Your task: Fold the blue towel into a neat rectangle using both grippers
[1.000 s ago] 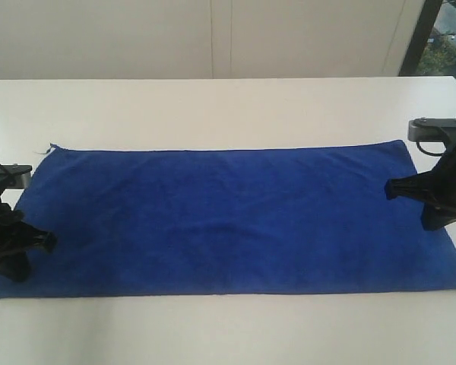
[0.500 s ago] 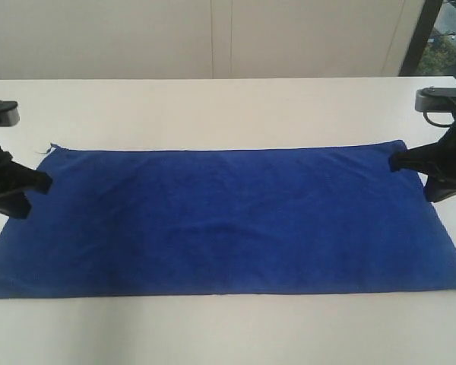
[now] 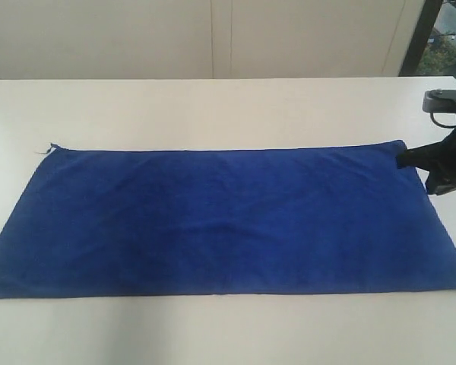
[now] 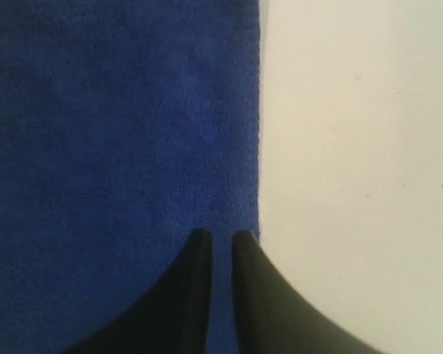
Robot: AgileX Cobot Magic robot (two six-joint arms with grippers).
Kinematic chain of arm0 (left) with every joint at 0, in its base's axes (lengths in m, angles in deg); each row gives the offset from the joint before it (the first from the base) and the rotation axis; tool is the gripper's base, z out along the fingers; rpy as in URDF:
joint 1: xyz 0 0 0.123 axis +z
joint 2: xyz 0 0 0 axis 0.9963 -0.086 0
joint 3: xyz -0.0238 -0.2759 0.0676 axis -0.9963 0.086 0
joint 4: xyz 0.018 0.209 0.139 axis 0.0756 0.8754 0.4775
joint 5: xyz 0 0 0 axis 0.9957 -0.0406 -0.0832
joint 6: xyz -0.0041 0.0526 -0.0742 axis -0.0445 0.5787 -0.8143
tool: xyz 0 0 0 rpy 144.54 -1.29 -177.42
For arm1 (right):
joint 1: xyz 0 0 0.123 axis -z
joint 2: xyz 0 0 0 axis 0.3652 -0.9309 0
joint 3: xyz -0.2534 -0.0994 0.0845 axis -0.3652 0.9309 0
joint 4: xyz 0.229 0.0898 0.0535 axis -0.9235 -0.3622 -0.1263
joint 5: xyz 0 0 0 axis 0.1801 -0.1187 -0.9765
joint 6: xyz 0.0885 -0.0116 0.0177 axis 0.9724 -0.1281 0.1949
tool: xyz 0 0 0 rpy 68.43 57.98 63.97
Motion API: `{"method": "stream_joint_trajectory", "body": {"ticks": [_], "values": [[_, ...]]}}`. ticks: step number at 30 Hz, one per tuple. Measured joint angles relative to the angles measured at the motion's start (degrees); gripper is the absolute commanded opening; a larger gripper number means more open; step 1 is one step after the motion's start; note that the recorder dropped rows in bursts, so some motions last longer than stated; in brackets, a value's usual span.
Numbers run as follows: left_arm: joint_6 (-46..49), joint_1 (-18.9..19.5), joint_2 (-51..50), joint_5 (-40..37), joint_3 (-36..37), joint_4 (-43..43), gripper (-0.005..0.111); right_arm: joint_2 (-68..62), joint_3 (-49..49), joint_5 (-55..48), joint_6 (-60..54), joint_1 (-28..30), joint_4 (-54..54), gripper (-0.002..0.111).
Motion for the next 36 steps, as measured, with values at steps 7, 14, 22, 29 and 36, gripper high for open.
{"method": "stream_joint_trajectory", "body": {"ticks": [7, 14, 22, 29, 36], "values": [[0.0, 0.0, 4.62, -0.24, 0.0, 0.61, 0.0, -3.56, 0.0, 2.79, -0.46, 0.0, 0.0, 0.039], [0.0, 0.0, 4.62, -0.13, 0.0, 0.64, 0.0, -5.24, 0.0, 3.09, -0.59, 0.0, -0.37, 0.039], [0.0, 0.0, 4.62, -0.13, 0.0, 0.64, 0.0, -5.75, 0.0, 3.49, -0.59, 0.0, -0.59, 0.039], [0.0, 0.0, 4.62, -0.13, 0.0, 0.64, 0.0, -6.14, -0.04, 3.79, -0.81, 0.0, -0.7, 0.036], [0.0, 0.0, 4.62, -0.13, 0.0, 0.64, 0.0, -6.14, -0.13, 2.61, -0.81, 0.0, -0.7, 0.0]]}}
